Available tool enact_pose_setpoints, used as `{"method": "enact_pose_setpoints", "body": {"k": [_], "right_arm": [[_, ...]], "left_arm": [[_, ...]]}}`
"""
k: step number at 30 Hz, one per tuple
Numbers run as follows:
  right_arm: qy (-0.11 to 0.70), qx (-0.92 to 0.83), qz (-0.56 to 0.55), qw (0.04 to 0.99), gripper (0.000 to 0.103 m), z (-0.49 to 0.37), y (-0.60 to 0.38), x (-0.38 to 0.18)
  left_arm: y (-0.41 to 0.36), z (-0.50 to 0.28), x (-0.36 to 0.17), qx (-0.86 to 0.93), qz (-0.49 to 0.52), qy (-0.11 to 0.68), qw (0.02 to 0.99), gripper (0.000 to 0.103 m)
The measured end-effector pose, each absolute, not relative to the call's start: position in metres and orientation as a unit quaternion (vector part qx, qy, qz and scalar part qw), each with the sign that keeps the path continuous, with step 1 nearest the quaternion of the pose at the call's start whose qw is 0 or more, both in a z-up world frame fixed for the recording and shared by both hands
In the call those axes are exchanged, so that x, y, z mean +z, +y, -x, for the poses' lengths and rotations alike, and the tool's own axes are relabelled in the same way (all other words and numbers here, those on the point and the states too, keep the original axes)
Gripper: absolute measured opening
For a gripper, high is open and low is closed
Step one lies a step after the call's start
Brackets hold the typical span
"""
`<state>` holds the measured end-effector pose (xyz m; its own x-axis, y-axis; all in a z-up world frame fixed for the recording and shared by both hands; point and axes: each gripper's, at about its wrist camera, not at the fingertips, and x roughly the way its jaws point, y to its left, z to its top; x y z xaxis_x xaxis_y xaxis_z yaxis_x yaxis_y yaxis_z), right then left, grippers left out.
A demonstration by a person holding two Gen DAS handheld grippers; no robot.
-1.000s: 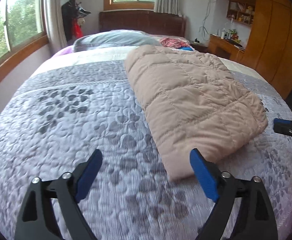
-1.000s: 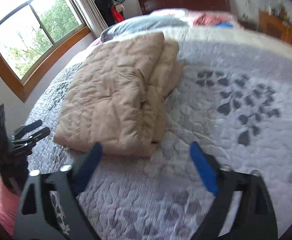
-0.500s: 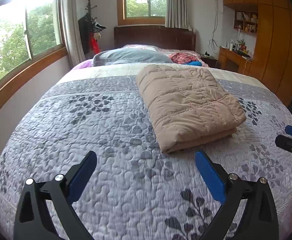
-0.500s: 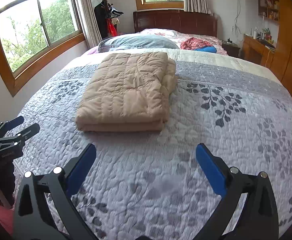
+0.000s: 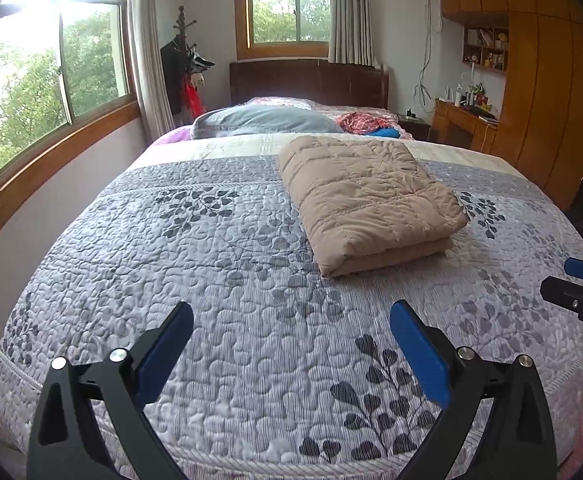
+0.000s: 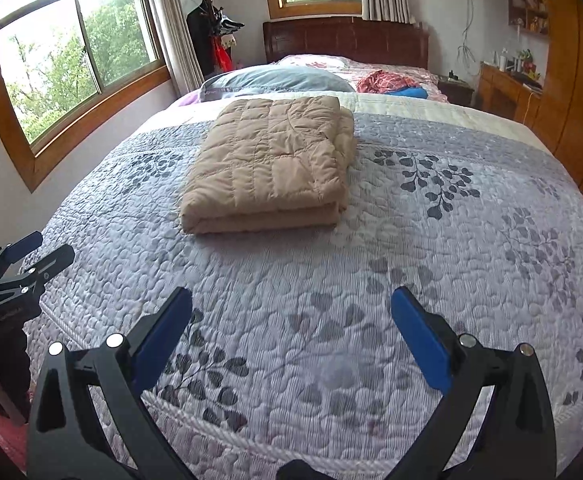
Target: Fold large clothes
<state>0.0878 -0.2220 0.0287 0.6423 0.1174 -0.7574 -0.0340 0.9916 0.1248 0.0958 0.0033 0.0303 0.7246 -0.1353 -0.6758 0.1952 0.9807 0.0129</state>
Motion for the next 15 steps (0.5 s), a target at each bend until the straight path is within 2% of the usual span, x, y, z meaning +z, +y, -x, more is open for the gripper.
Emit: {"method": "enact_pose_setpoints", "body": {"k": [15], "right_arm": [[0.424,0.035,-0.049,0.904,0.099,-0.069,-0.219,0.025]], "left_arm": [[0.008,-0.081,0.024,-0.086,-0.042,0.364,0.926,0.099]]}}
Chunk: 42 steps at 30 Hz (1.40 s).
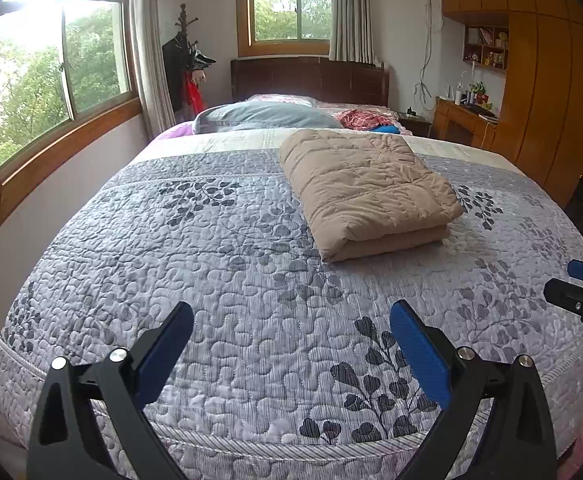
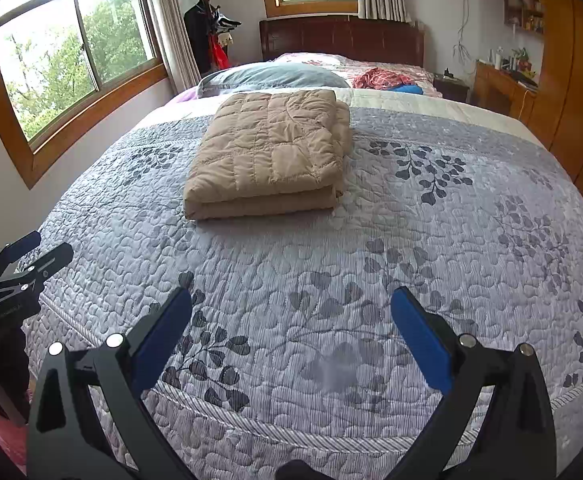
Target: Fold large clothes
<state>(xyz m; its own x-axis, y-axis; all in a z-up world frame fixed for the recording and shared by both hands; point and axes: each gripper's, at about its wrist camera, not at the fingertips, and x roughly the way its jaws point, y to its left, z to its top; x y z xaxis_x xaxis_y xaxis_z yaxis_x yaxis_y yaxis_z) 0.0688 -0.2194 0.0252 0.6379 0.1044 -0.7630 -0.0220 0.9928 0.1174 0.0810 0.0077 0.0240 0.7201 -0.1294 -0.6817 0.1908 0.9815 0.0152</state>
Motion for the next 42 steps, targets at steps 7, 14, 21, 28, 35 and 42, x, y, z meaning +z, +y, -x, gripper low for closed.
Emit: {"method": "enact_pose_setpoints", "body": {"k": [7,14,21,28,35,42], "right_arm": [[0.425,0.036,-0.048,0.903,0.099,-0.0677,-0.2195,0.0248],[0.425,0.037,-0.048,0.903,0.099,-0.0669,-0.2188,0.0254],[0.426,0.039,-0.048,0.903,0.099,-0.0681,-0.2168,0.0250],[0.426,0.040,-0.045,0.903,0.099,-0.0692,-0.2161,0.0244],[0.426,0.041,-0.043,0.903,0.099,-0.0698,-0.2160,0.0241],[0.429,0.044,-0.043,0.901,0.099,-0.0720,-0.2173,0.0219]], "left_arm": [[0.0081,-0.0794,0.0256,-0.086,-0.042,0.362,0.927,0.099],[0.0084,-0.0784,0.0256,-0.087,-0.042,0.362,0.927,0.099],[0.0085,-0.0788,0.0251,-0.090,-0.045,0.365,0.925,0.099],[0.0071,-0.0808,0.0240,-0.096,-0.048,0.368,0.924,0.099],[0.0076,-0.0819,0.0233,-0.101,-0.046,0.369,0.923,0.099],[0.0078,-0.0828,0.0223,-0.104,-0.042,0.373,0.921,0.099]]}}
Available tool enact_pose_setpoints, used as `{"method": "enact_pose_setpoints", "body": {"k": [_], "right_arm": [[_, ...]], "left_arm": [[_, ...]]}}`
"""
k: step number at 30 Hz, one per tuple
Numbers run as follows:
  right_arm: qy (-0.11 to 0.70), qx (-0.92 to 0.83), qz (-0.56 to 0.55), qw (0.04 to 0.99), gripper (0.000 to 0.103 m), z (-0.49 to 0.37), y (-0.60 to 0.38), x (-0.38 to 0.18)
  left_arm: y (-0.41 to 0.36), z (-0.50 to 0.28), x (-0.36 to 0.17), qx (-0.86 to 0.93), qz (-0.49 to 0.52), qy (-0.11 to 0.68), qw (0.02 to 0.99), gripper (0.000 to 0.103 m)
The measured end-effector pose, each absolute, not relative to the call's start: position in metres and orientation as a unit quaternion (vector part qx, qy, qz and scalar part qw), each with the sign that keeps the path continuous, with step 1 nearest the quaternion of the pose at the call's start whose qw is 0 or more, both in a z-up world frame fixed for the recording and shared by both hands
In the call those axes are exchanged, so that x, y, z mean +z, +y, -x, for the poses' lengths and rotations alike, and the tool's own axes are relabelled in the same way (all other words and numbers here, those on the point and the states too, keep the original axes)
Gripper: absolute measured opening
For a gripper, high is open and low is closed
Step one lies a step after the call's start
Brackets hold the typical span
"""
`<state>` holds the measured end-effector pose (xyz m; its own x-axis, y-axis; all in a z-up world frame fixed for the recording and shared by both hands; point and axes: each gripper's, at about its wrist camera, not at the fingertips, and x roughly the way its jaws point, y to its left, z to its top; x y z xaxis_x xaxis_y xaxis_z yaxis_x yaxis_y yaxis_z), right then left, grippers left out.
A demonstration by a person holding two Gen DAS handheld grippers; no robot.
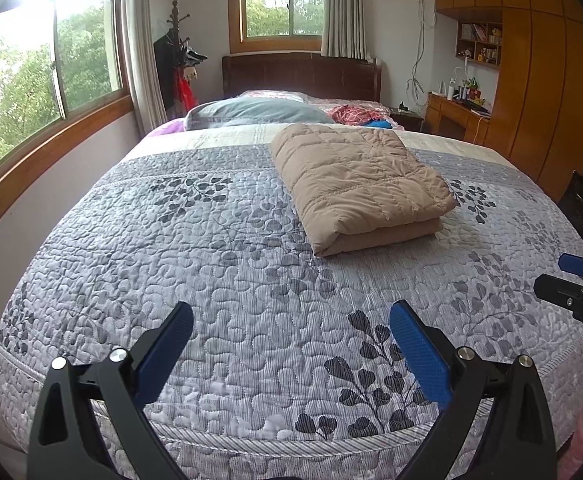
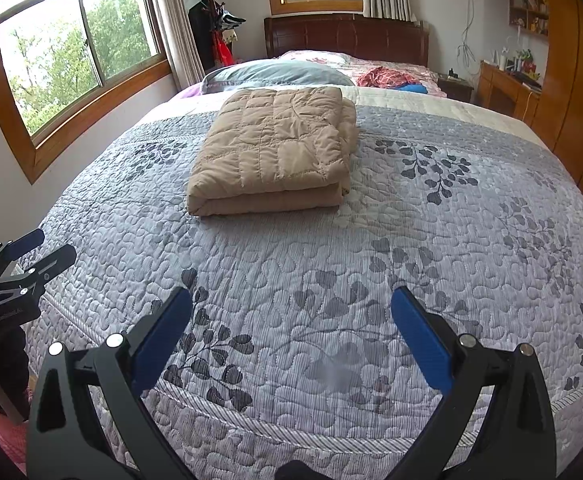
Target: Fold large clothes
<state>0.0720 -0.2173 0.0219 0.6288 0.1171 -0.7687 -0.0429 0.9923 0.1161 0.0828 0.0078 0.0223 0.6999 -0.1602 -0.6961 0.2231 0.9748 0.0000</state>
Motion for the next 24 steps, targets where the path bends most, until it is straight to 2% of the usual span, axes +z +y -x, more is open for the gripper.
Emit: {"method": "enact_pose_setpoints", "body": {"k": [24], "right_arm": [[0.431,0.047,-0.045,0.900,0.099,-0.0743,-0.2194,0.0198]], "left_arm": [[0.0079,-0.0859,0.0218,-0.103,-0.042,0.374,0.921,0.099]]}}
